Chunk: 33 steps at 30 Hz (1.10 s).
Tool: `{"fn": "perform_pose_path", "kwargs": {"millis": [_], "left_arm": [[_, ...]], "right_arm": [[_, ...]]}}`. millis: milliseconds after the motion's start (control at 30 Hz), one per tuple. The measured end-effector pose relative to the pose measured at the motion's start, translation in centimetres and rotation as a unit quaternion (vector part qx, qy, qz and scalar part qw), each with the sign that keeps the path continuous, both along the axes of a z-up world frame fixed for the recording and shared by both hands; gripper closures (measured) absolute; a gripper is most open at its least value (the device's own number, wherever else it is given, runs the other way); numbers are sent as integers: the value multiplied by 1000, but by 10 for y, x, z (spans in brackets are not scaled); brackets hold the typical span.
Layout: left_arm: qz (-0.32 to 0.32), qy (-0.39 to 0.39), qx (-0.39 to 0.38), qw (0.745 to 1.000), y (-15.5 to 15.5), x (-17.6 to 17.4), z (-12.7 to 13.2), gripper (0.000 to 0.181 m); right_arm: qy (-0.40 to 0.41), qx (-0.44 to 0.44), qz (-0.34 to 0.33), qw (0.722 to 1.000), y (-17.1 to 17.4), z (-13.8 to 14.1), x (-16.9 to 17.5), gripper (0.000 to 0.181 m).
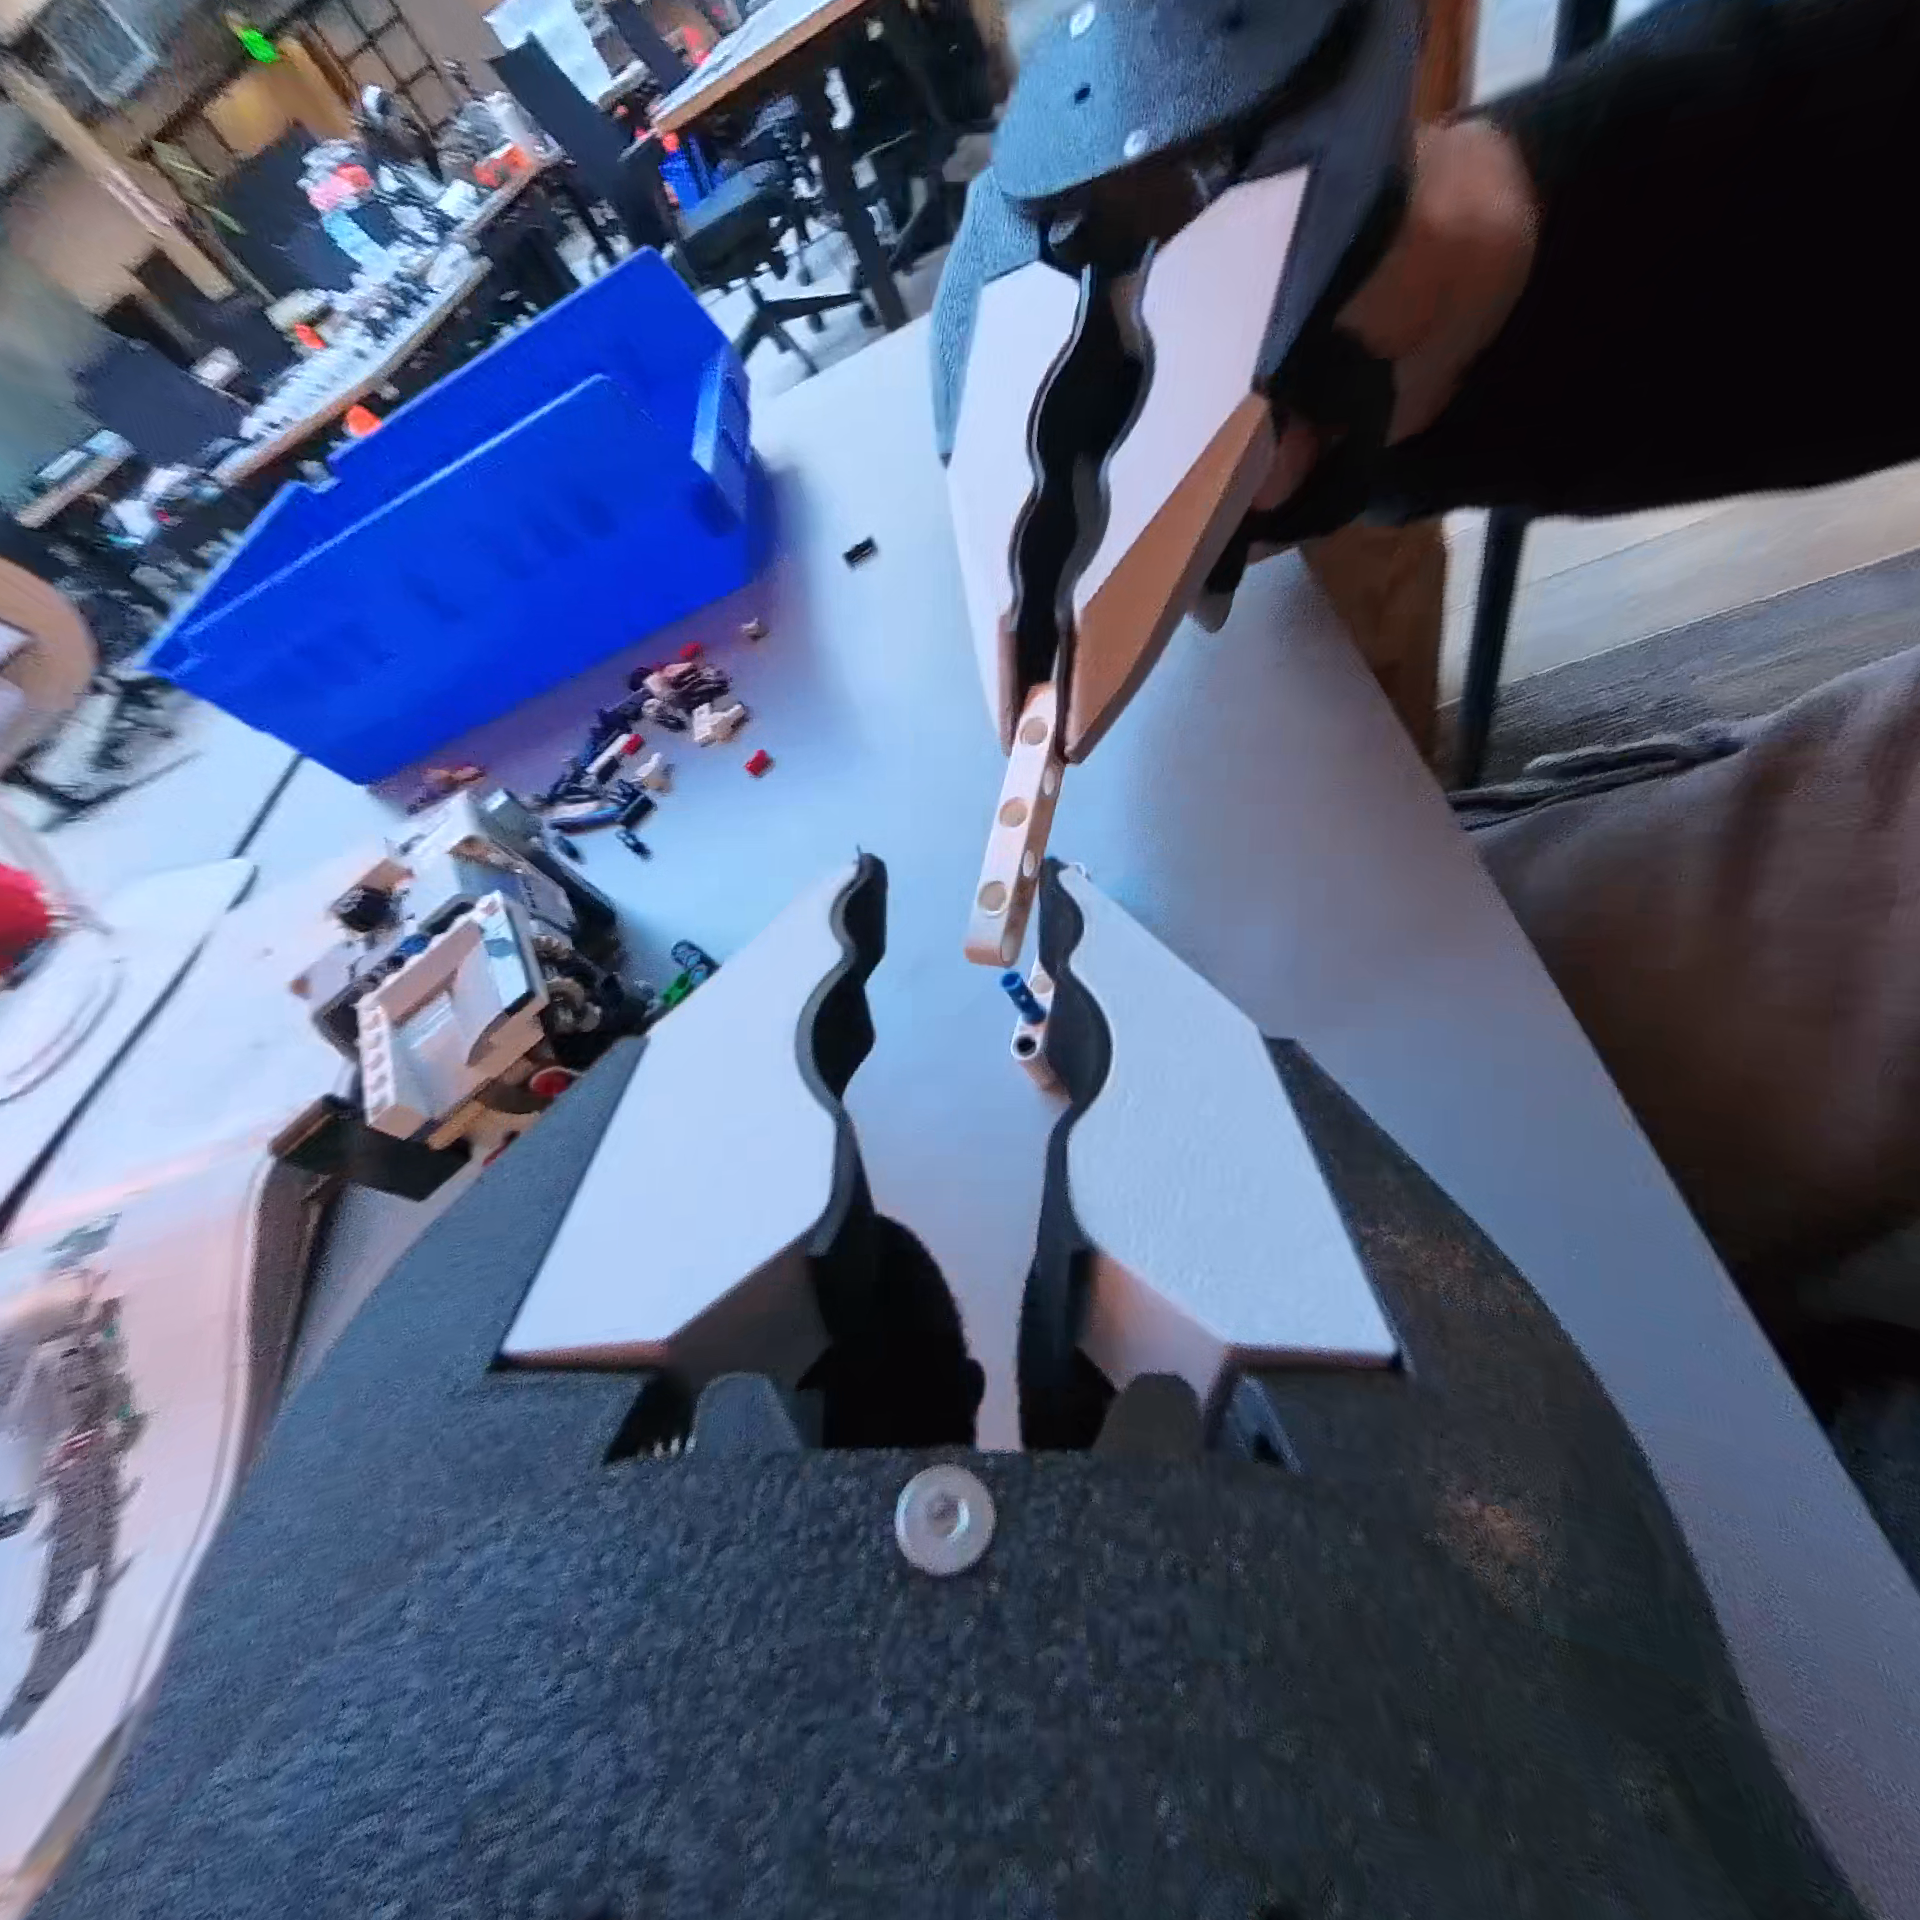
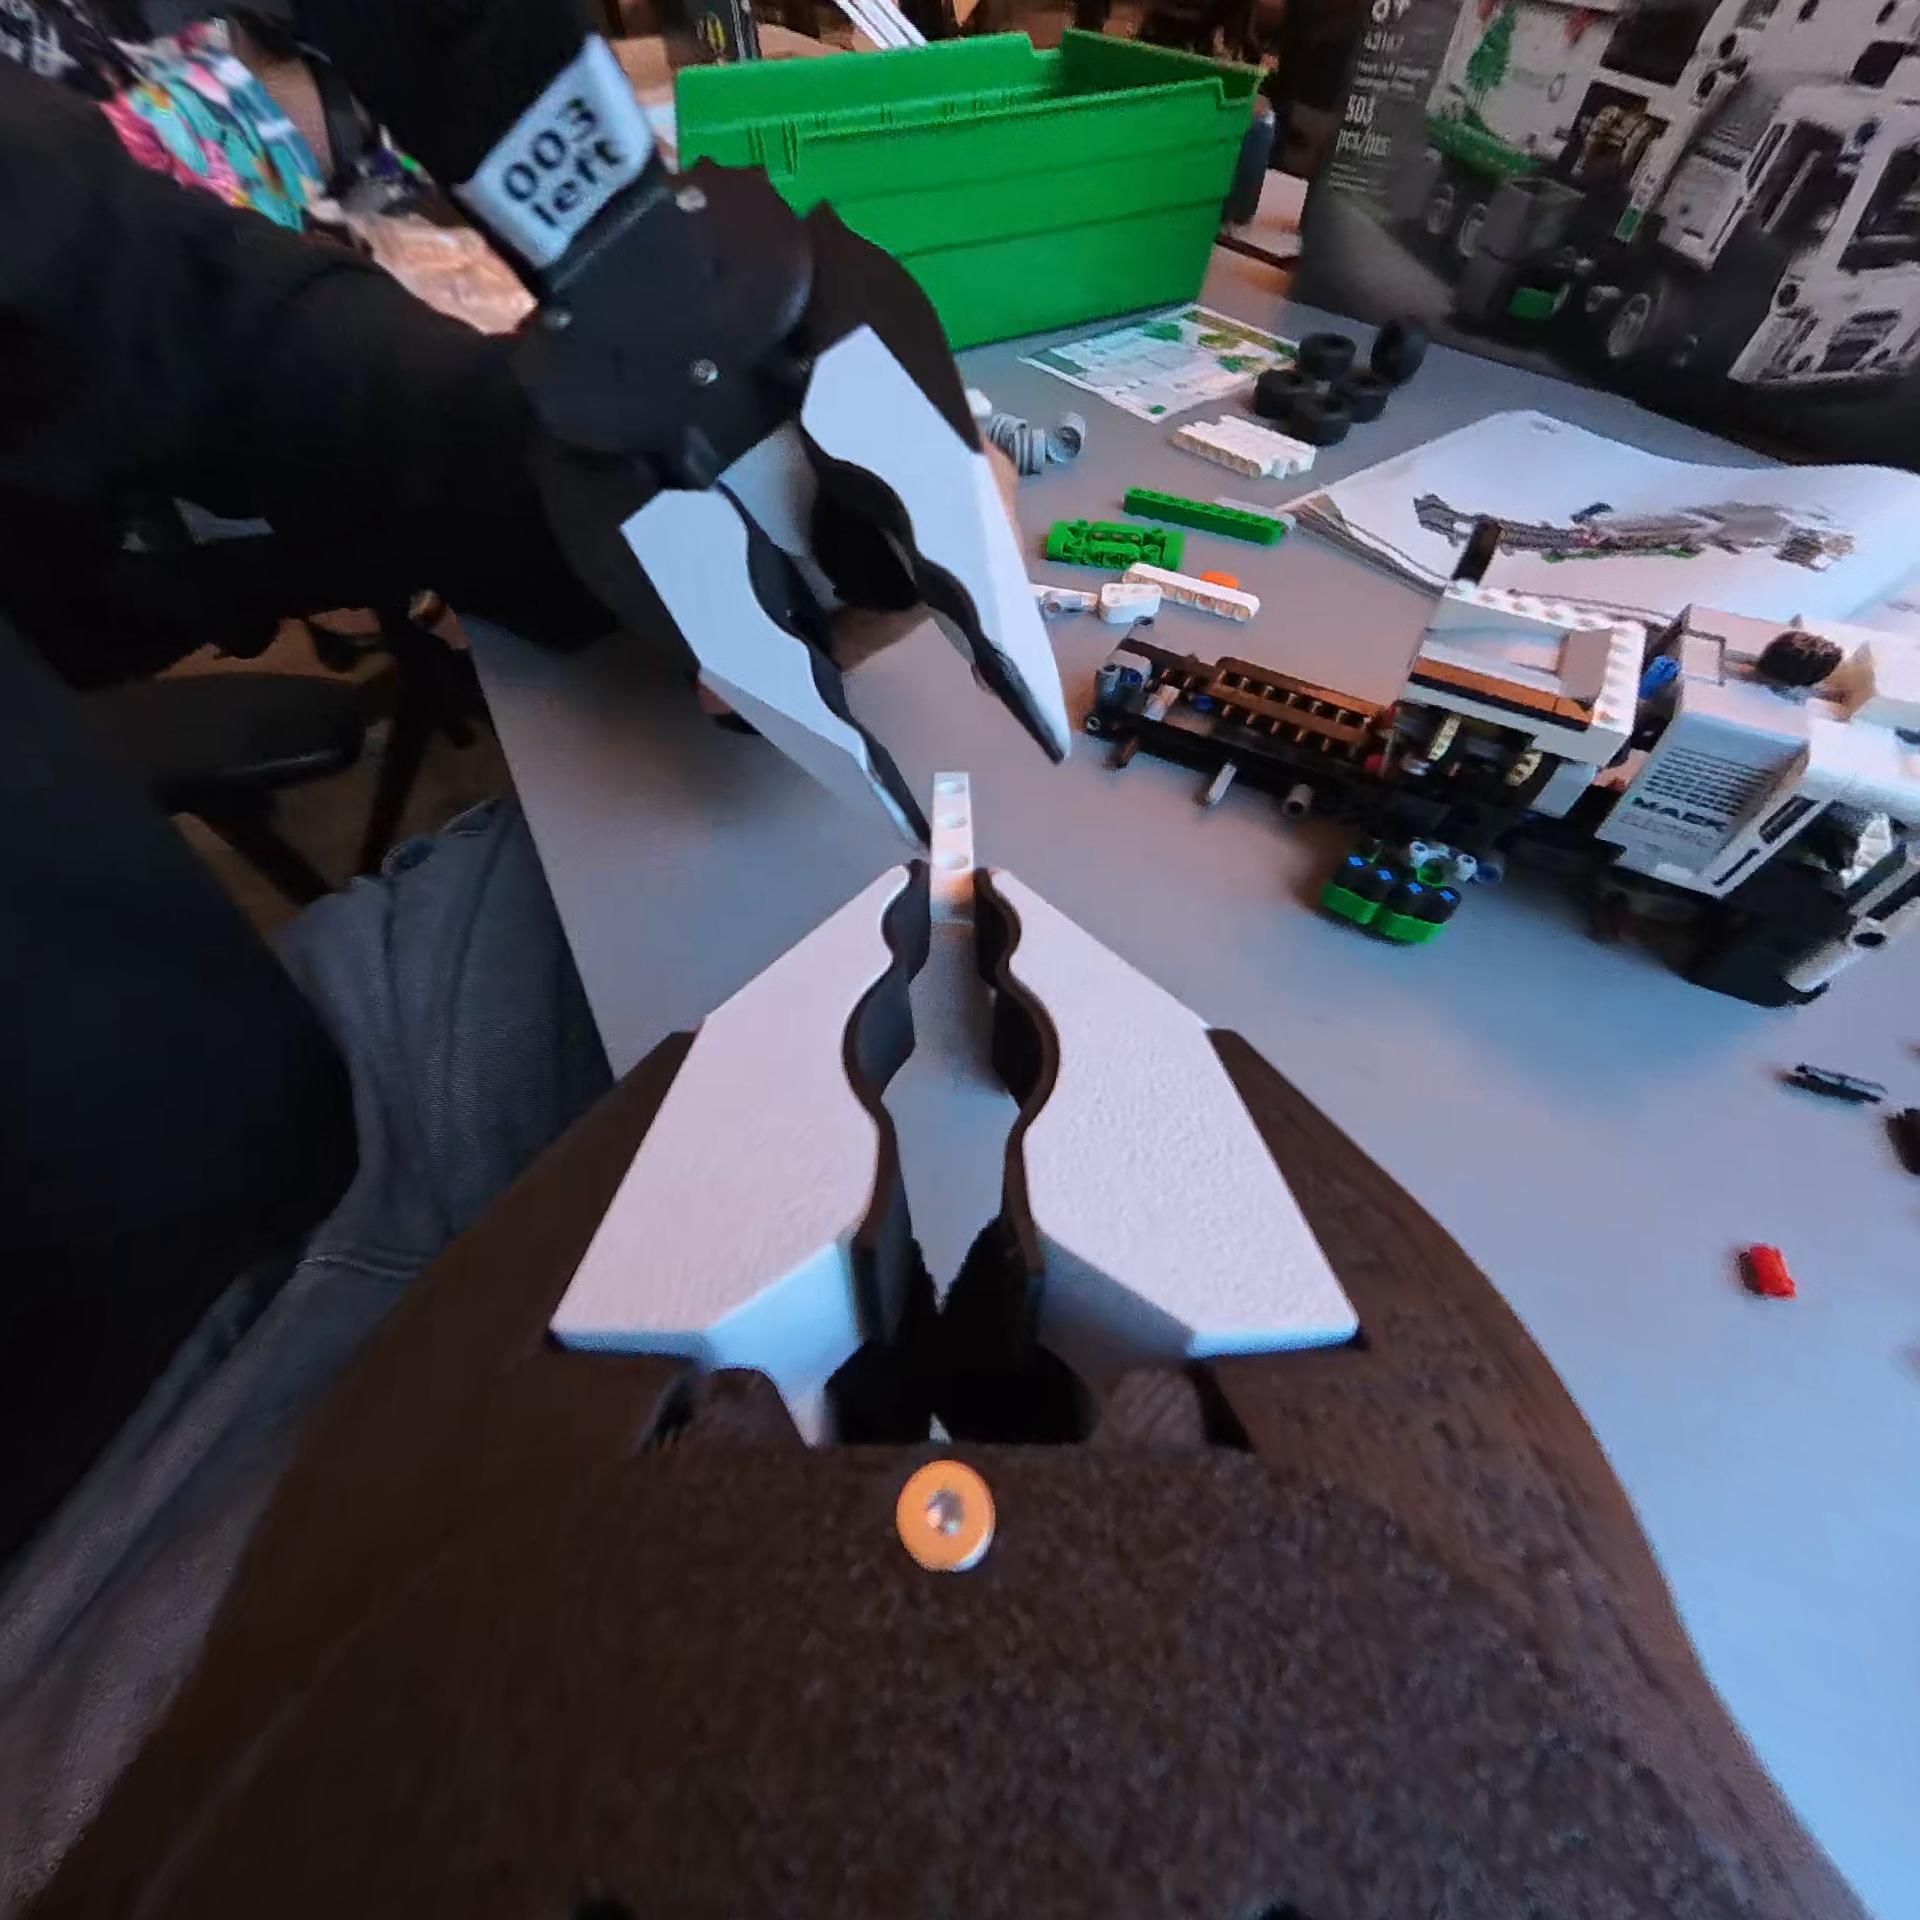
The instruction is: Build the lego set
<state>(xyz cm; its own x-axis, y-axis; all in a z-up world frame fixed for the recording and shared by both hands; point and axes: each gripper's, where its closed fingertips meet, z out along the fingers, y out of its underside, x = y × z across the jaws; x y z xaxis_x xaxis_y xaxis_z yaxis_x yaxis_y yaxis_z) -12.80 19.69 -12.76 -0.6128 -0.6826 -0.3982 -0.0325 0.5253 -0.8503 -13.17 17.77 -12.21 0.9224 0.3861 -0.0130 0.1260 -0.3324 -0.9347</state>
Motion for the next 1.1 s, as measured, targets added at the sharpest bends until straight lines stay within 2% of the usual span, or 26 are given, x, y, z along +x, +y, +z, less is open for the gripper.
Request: {"fn": "perform_pose_path", "kwargs": {"millis": [100, 233, 400, 467, 533, 633, 733, 833, 1100], "left_arm": [[-42, 28, -39, 998, -5, -2, 2, 171], [-67, 40, -56, 995, -8, -1, -3, 172], [-50, 10, -41, 998, -6, 0, -2, 181], [-68, 21, -42, 997, -9, -5, -4, 181], [-52, 15, -40, 998, -4, -2, -3, 180], [-32, -4, -58, 998, 5, 0, 5, 161], [-36, 39, -68, 996, 6, 0, -2, 151], [-50, 60, -73, 994, 3, -1, -5, 170], [-48, 103, -27, 993, -2, 2, -25, 171]], "right_arm": [[17, 25, 11, 999, 3, 5, 3, 174], [21, 13, 22, 999, 0, 2, 4, 174], [17, -21, 14, 1000, 2, -14, 12, 175], [16, -32, 21, 999, 2, -18, 12, 175], [29, -6, 21, 999, 3, -9, 10, 174], [45, -20, 31, 998, 3, -11, 8, 174], [75, -7, 36, 997, 6, -4, 6, 174], [85, -4, 38, 996, 7, -2, 5, 174], [54, -70, 31, 996, 2, -24, 10, 174]]}}
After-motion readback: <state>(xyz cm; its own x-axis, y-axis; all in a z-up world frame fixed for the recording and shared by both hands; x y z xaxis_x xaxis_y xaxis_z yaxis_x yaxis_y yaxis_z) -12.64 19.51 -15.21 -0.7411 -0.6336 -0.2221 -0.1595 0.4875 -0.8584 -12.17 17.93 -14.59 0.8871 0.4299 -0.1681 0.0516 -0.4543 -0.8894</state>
